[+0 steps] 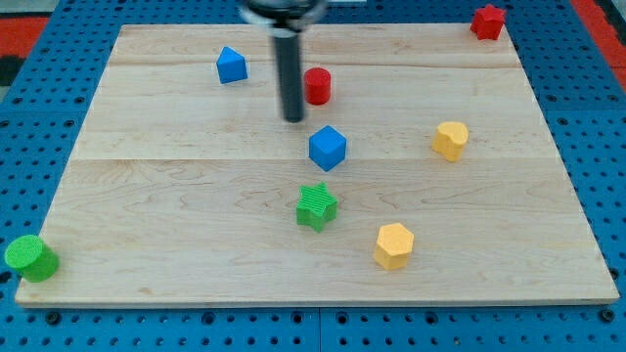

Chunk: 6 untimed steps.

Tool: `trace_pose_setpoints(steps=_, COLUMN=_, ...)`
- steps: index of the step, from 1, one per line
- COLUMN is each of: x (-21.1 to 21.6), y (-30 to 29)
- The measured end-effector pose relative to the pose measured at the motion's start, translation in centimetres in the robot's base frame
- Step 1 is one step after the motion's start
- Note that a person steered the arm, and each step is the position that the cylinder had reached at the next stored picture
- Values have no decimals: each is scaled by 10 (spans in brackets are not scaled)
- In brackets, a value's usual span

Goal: Push red circle towards blue triangle

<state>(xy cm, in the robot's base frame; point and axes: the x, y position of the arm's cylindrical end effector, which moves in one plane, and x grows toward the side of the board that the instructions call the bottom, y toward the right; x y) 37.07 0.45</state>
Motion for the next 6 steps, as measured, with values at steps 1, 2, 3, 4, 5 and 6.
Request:
trace_pose_setpoints(steps=1, x=28, y=34)
trace_pose_setpoints(steps=2, x=17, y=48)
trace_pose_setpoints(steps=3, x=-16, y=48)
trace_pose_setpoints(steps=4, x=-40, y=47)
trace_pose_setpoints(steps=5, x=-49, y=27)
trace_pose_setpoints(steps=6, x=-49, y=-15)
